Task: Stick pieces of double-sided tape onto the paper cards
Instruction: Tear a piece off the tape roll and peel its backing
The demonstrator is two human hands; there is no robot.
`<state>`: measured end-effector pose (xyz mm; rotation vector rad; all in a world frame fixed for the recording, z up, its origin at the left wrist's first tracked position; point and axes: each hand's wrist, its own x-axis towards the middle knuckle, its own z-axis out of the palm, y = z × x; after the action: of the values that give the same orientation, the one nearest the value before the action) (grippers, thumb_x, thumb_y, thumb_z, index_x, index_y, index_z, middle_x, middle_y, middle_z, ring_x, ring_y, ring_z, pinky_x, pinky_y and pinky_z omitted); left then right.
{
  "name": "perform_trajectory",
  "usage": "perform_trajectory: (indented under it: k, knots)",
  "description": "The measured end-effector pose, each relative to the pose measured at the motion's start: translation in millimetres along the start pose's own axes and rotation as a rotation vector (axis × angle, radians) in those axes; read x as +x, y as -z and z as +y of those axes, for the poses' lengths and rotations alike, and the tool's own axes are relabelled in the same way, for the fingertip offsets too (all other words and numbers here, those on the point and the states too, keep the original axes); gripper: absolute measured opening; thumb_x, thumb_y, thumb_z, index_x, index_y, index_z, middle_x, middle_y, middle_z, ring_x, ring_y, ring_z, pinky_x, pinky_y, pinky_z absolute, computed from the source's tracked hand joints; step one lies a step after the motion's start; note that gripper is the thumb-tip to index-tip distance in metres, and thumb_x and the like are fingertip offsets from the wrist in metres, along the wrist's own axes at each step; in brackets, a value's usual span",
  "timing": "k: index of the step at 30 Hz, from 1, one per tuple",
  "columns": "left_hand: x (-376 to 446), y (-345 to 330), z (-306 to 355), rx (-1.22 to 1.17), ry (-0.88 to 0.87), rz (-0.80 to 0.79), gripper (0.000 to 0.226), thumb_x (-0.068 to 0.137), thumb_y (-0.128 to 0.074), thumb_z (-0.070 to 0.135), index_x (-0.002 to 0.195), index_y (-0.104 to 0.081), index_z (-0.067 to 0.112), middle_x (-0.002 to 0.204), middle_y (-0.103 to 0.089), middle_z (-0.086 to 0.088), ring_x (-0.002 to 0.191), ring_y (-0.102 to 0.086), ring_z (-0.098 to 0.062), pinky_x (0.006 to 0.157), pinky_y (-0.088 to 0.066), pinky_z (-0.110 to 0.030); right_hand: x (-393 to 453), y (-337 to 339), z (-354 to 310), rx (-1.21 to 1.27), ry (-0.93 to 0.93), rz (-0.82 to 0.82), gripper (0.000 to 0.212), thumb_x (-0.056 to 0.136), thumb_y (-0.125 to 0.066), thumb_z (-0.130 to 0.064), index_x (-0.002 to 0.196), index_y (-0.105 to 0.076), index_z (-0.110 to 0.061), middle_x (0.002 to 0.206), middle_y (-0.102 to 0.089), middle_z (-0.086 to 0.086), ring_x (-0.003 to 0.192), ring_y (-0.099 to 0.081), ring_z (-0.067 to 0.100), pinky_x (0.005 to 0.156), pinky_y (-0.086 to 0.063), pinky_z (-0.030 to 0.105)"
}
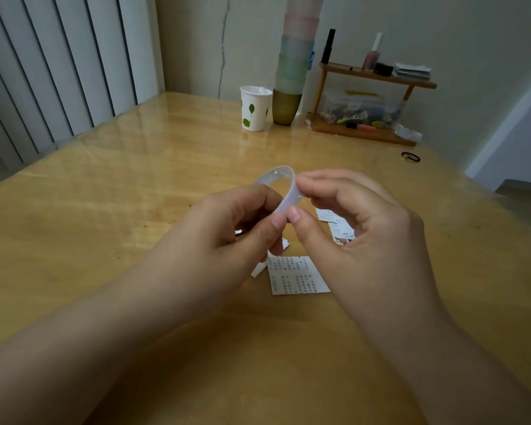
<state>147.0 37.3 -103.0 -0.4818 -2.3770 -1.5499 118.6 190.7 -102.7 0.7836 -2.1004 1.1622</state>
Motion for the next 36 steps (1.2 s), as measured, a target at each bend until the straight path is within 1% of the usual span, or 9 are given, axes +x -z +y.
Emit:
perform_trajectory:
  k: [8, 12, 14, 18, 20, 22, 26, 31, 36]
  knots:
    - [-0.6, -1.5, -2.1, 0.073, -0.021, 0.028, 0.017, 0.086, -0.050, 0.035, 0.080, -0.062, 0.024, 0.069, -0.065, 0.013, 0.066, -0.062, -0.004, 0.060, -0.051, -0.031, -1.2, 1.2, -4.1, 0.097, -0.108, -0.035, 0.007, 0.078, -0.070, -0.021, 0.083, -0.066, -0.022, 0.103, -0.068, -0.018, 0.095, -0.065, 0.006, 0.081, -0.054, 0.024]
    - [-0.9, -1.0, -2.5, 0.051, -0.018, 0.024, 0.020, 0.086, -0.051, 0.035, 0.081, -0.062, 0.019, 0.068, -0.064, 0.013, 0.066, -0.062, -0.004, 0.059, -0.051, -0.029, -1.4, 0.4, -6.4, 0.153, -0.177, -0.039, 0.016, 0.076, -0.070, -0.022, 0.081, -0.057, -0.028, 0.102, -0.066, -0.024, 0.094, -0.066, 0.005, 0.082, -0.054, 0.026]
    - [-1.4, -0.5, -2.0, 0.044, -0.020, 0.024, 0.019, 0.086, -0.051, 0.034, 0.081, -0.062, 0.019, 0.068, -0.064, 0.013, 0.066, -0.062, -0.003, 0.059, -0.051, -0.027, -1.3, 0.5, -7.7, 0.164, -0.171, -0.037, 0.020, 0.076, -0.071, -0.019, 0.085, -0.056, -0.028, 0.103, -0.066, -0.022, 0.095, -0.065, 0.004, 0.083, -0.053, 0.021]
    - [-1.1, -0.1, -0.7, 0.043, -0.009, 0.032, 0.018, 0.086, -0.050, 0.035, 0.081, -0.063, 0.024, 0.068, -0.064, 0.013, 0.065, -0.062, -0.001, 0.060, -0.051, -0.029, -0.8, 1.4, -7.5, 0.181, -0.178, -0.063, 0.047, 0.080, -0.072, -0.014, 0.117, -0.049, -0.030, 0.106, -0.065, -0.014, 0.102, -0.061, 0.003, 0.088, -0.049, 0.018]
    - [-1.2, -0.6, 0.2, 0.058, -0.003, 0.033, 0.018, 0.086, -0.050, 0.037, 0.081, -0.063, 0.025, 0.068, -0.064, 0.014, 0.063, -0.061, -0.004, 0.060, -0.051, -0.031, -1.1, -0.6, -6.0, 0.094, -0.124, -0.070, 0.046, 0.083, -0.066, -0.018, 0.125, -0.052, -0.030, 0.108, -0.061, -0.016, 0.104, -0.058, 0.003, 0.088, -0.048, 0.018]
    - [-1.1, -0.9, 0.7, 0.074, 0.004, 0.038, 0.019, 0.086, -0.049, 0.038, 0.080, -0.062, 0.027, 0.068, -0.064, 0.015, 0.062, -0.060, -0.006, 0.060, -0.051, -0.035, -1.5, -2.1, -4.6, 0.019, -0.063, -0.063, 0.035, 0.084, -0.064, -0.018, 0.118, -0.063, -0.025, 0.109, -0.061, -0.015, 0.103, -0.057, 0.002, 0.088, -0.048, 0.019]
    - [-1.5, -1.8, 1.4, 0.085, 0.012, 0.045, 0.019, 0.085, -0.048, 0.039, 0.079, -0.062, 0.028, 0.067, -0.064, 0.016, 0.060, -0.059, -0.007, 0.057, -0.050, -0.033, -2.1, -0.9, -2.9, 0.013, -0.010, -0.013, 0.007, 0.081, -0.070, -0.014, 0.085, -0.070, -0.019, 0.100, -0.066, -0.013, 0.099, -0.061, 0.002, 0.084, -0.050, 0.022]
    - [-1.1, -1.7, 2.2, 0.088, 0.025, 0.059, 0.026, 0.086, -0.042, 0.037, 0.069, -0.058, 0.024, 0.064, -0.060, 0.007, 0.054, -0.052, -0.012, 0.053, -0.044, -0.034, -2.0, -0.3, -2.3, 0.002, 0.000, -0.020, 0.004, 0.079, -0.072, -0.013, 0.079, -0.069, -0.015, 0.097, -0.067, -0.011, 0.097, -0.060, -0.002, 0.080, -0.048, 0.016]
    - [-1.6, -2.8, 4.2, 0.185, -0.017, 0.106, 0.027, 0.085, -0.043, 0.032, 0.059, -0.051, 0.032, 0.054, -0.052, 0.008, 0.044, -0.043, -0.005, 0.042, -0.030, -0.012, -3.0, -2.0, -3.5, -0.023, 0.013, -0.024, 0.007, 0.077, -0.073, -0.012, 0.075, -0.067, -0.016, 0.094, -0.065, -0.008, 0.093, -0.058, -0.004, 0.076, -0.042, 0.008]
